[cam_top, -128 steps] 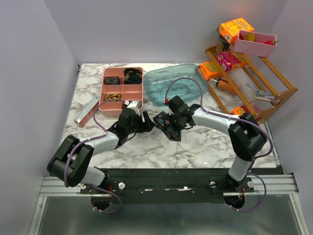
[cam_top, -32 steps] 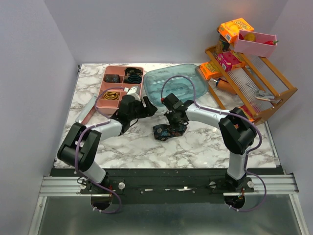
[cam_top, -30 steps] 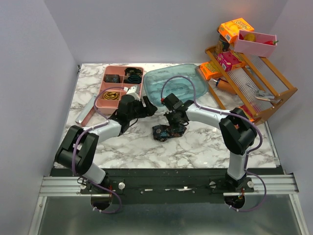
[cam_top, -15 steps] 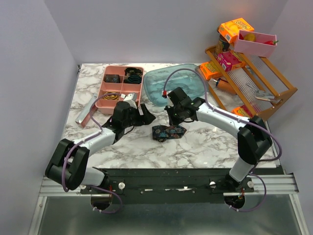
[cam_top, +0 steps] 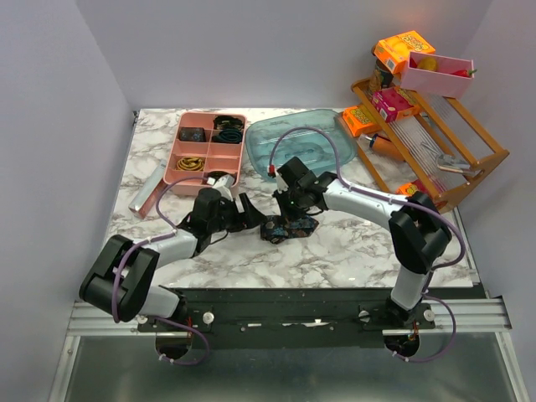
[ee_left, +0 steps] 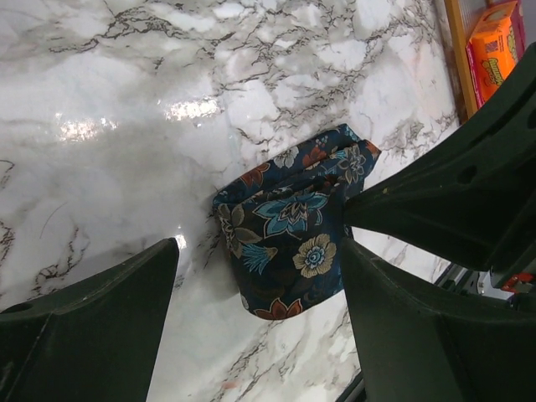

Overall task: Roll the ties
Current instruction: Roll the tie at the center of the board.

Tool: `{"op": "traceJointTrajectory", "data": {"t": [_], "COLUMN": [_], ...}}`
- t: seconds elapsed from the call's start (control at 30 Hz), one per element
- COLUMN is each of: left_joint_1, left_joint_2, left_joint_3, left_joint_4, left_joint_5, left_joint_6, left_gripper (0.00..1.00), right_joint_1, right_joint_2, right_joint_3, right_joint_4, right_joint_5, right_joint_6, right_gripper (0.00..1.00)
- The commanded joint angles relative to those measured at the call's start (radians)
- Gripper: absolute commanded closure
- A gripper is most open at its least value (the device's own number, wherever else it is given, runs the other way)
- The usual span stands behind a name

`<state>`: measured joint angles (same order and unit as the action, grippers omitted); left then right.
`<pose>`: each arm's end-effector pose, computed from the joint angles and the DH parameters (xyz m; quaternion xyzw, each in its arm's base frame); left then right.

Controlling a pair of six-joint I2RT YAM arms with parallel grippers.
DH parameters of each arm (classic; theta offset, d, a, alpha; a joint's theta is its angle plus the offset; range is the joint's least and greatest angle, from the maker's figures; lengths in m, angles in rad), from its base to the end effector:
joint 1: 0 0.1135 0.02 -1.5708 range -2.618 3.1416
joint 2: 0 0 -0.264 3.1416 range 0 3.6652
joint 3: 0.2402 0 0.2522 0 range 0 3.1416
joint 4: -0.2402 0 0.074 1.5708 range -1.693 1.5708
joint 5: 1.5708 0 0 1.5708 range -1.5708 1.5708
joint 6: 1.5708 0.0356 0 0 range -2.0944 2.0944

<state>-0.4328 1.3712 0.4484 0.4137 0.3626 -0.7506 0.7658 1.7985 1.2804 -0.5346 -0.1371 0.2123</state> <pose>0.2280 -0.1193 0.1609 -0.0441 0.8520 -0.4068 0.3266 0.2678 0.2643 0.2066 -0.2804 0.9229 0.1785 0.1945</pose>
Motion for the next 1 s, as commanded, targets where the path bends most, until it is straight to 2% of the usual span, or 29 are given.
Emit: {"op": "traceJointTrajectory", "data": {"t": [0.0, 0.4, 0.6, 0.7, 0.83, 0.97], "left_joint_1": [0.005, -0.02, -0.087, -0.093, -0.095, -0.095], "left_joint_2": [0.029, 0.216, 0.246, 0.262, 0.278, 0.284], "left_joint_3": [-0.037, -0.106, -0.1, -0.102, -0.105, -0.093], "left_joint_4": [0.072, 0.382, 0.41, 0.437, 0.487, 0.505], "left_joint_5": [0.042, 0.141, 0.09, 0.079, 0.062, 0.052], "left_joint_6": [-0.019, -0.136, -0.156, -0.168, -0.191, -0.197], "left_gripper": [0.13, 0.18, 0.21, 0.25, 0.38, 0.45], "right_joint_1": [0.006, 0.006, 0.006, 0.006, 0.006, 0.006], "right_joint_2": [0.035, 0.051, 0.059, 0.061, 0.062, 0.047], "right_joint_3": [-0.016, -0.052, -0.062, -0.067, -0.066, -0.064], "right_joint_4": [0.03, 0.035, 0.044, 0.053, 0.058, 0.058], "right_joint_5": [-0.01, 0.033, 0.033, 0.027, 0.021, 0.019], "right_joint_6": [0.013, 0.041, 0.053, 0.058, 0.059, 0.059], "right_gripper": [0.99, 0.99, 0.99, 0.99, 0.99, 0.99]}}
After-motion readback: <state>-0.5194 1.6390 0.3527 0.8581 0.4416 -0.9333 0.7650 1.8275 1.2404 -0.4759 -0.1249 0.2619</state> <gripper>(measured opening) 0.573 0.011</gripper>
